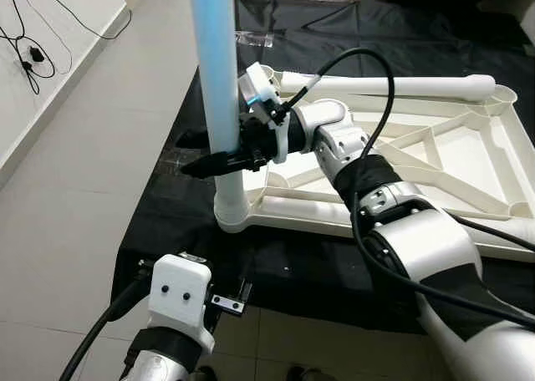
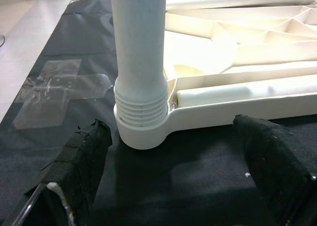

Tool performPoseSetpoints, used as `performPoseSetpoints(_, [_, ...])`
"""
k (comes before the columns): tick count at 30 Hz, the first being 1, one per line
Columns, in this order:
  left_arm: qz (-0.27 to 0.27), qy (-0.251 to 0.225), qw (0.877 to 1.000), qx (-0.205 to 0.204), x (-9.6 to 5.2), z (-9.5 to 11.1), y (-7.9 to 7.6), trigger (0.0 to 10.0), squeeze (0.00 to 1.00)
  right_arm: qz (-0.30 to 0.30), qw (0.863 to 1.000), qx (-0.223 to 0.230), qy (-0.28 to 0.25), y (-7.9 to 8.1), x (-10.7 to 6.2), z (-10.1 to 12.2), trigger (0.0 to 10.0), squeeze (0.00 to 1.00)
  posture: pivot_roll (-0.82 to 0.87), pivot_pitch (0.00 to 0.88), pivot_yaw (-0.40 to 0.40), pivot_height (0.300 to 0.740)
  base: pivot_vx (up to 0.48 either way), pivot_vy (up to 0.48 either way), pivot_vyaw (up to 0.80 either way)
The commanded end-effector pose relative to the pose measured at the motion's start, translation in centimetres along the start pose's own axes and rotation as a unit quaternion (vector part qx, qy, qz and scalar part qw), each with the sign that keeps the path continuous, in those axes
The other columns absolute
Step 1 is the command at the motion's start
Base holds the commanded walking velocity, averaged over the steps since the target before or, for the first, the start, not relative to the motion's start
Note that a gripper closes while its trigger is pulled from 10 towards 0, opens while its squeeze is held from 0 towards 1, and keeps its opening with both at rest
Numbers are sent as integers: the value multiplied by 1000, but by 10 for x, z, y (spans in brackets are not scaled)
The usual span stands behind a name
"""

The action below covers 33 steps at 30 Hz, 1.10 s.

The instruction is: Building children table

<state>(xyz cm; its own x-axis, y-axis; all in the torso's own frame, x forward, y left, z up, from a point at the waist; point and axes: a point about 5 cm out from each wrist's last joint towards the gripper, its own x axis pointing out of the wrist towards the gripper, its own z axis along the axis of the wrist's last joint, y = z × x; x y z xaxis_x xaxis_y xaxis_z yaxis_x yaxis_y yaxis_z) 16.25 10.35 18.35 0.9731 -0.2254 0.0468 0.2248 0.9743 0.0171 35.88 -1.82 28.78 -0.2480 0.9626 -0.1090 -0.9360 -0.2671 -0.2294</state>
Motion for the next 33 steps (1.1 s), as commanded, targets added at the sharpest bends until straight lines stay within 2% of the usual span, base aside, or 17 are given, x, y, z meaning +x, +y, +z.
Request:
performPoseSetpoints(1, [3, 5, 1000, 2, -3, 0, 1, 10000, 0, 18, 995, 90, 41, 15, 11, -49, 10000, 0, 115, 297, -57, 740, 0, 0, 0])
performPoseSetpoints(3, [5, 5, 1000, 3, -2, 0, 1, 10000, 0, -3, 995, 87, 48, 14, 9, -52, 10000, 0, 115, 297, -57, 740, 0, 0, 0])
performPoseSetpoints(8, [11, 2, 1000, 7, -1, 0, 5, 10000, 0, -167, 980, 77, 73, 0, -1, -61, 10000, 0, 110, 292, -57, 740, 0, 0, 0])
performPoseSetpoints(11, [13, -1, 1000, 13, 1, -1, 8, 10000, 0, -315, 942, 88, 74, -12, -12, -65, 10000, 0, 100, 275, -56, 740, 0, 0, 0])
performPoseSetpoints(12, [13, -1, 1000, 13, 1, -1, 8, 10000, 0, -315, 942, 88, 74, -12, -12, -65, 10000, 0, 100, 275, -56, 740, 0, 0, 0])
performPoseSetpoints(13, [14, -1, 1000, 14, 2, -1, 9, 10000, 0, -384, 916, 92, 64, -17, -19, -65, 10000, 0, 100, 275, -56, 740, 0, 0, 0])
performPoseSetpoints(18, [16, -1, 1000, 18, 3, -2, 10, 10000, 0, -492, 864, 90, 53, -22, -33, -68, 10000, 0, 94, 259, -50, 740, 0, 0, 0])
performPoseSetpoints(21, [16, -1, 1000, 18, 3, -3, 11, 10000, 0, -499, 860, 91, 58, -22, -34, -70, 10000, 0, 94, 259, -50, 740, 0, 0, 0])
performPoseSetpoints(23, [16, -1, 1000, 20, 3, -3, 12, 10000, 0, -567, 812, 113, 73, -22, -41, -79, 10000, 0, 94, 252, -52, 740, 0, 0, 0])
performPoseSetpoints(24, [18, -2, 1000, 22, 4, -4, 13, 10000, 0, -624, 768, 125, 79, -23, -46, -83, 10000, 0, 94, 249, -52, 740, 0, 0, 0])
performPoseSetpoints(26, [18, -2, 1000, 22, 4, -4, 13, 10000, 0, -624, 768, 125, 79, -23, -46, -83, 10000, 0, 94, 249, -52, 740, 0, 0, 0])
performPoseSetpoints(27, [18, -2, 1000, 23, 4, -4, 14, 10000, 0, -660, 735, 133, 83, -23, -50, -85, 10000, 0, 94, 249, -52, 740, 0, 0, 0])
performPoseSetpoints(29, [18, -4, 1000, 23, 5, -3, 14, 10000, 0, -749, 642, 140, 86, -24, -53, -84, 10000, 0, 92, 245, -52, 740, 0, 0, 0])
performPoseSetpoints(30, [18, -4, 1000, 23, 5, -3, 14, 10000, 0, -749, 642, 140, 86, -24, -53, -84, 10000, 0, 92, 245, -52, 740, 0, 0, 0])
performPoseSetpoints(31, [17, -7, 1000, 24, 6, -2, 14, 10000, 0, -794, 586, 132, 95, -23, -52, -82, 10000, 0, 94, 244, -51, 740, 0, 0, 0])
performPoseSetpoints(32, [17, -7, 1000, 24, 6, -2, 14, 10000, 0, -794, 586, 132, 95, -23, -52, -82, 10000, 0, 94, 244, -51, 740, 0, 0, 0])
performPoseSetpoints(33, [17, -8, 1000, 24, 7, -2, 14, 10000, 0, -822, 547, 124, 101, -22, -52, -80, 10000, 0, 94, 244, -51, 740, 0, 0, 0])
